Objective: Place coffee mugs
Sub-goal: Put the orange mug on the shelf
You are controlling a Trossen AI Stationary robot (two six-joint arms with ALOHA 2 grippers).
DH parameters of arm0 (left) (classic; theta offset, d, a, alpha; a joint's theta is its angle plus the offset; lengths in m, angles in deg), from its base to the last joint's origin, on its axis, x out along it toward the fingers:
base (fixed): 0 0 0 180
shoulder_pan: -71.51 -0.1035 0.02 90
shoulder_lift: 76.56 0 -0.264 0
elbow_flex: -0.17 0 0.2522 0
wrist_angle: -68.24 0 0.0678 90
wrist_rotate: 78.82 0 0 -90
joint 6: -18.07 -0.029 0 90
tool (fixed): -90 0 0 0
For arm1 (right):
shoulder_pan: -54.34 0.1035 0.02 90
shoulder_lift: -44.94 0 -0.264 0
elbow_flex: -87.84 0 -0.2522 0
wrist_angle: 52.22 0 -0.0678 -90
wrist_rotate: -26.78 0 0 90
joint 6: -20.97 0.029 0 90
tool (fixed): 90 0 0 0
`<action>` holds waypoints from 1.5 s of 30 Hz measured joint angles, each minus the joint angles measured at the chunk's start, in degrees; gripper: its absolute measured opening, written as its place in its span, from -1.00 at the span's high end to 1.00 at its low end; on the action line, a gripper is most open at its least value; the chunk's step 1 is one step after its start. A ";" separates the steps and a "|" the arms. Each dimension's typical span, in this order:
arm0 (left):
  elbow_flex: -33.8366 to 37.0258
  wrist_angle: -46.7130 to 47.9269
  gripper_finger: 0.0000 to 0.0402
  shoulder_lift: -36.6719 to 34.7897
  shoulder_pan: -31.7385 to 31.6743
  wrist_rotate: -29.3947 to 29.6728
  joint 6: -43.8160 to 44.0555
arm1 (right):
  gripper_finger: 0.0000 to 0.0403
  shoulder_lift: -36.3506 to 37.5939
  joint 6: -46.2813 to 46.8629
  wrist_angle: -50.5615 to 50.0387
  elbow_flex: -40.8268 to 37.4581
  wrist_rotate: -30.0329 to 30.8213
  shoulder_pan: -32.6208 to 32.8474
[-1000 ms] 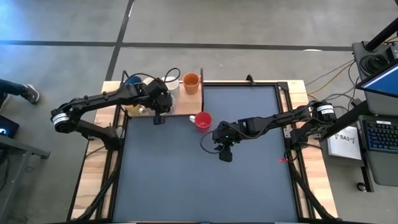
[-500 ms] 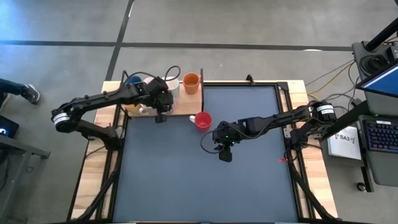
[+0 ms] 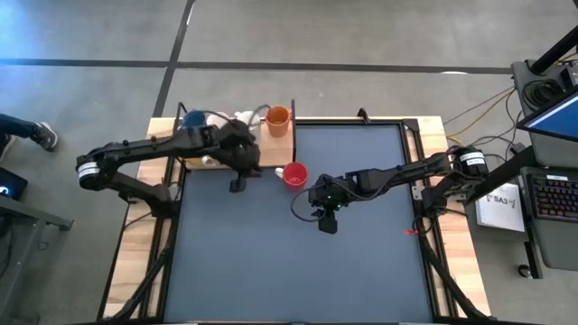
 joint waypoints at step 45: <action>0.02 -23.80 0.42 18.76 6.00 10.67 -13.63 | 0.30 -2.38 -2.10 6.37 -0.07 7.96 -7.42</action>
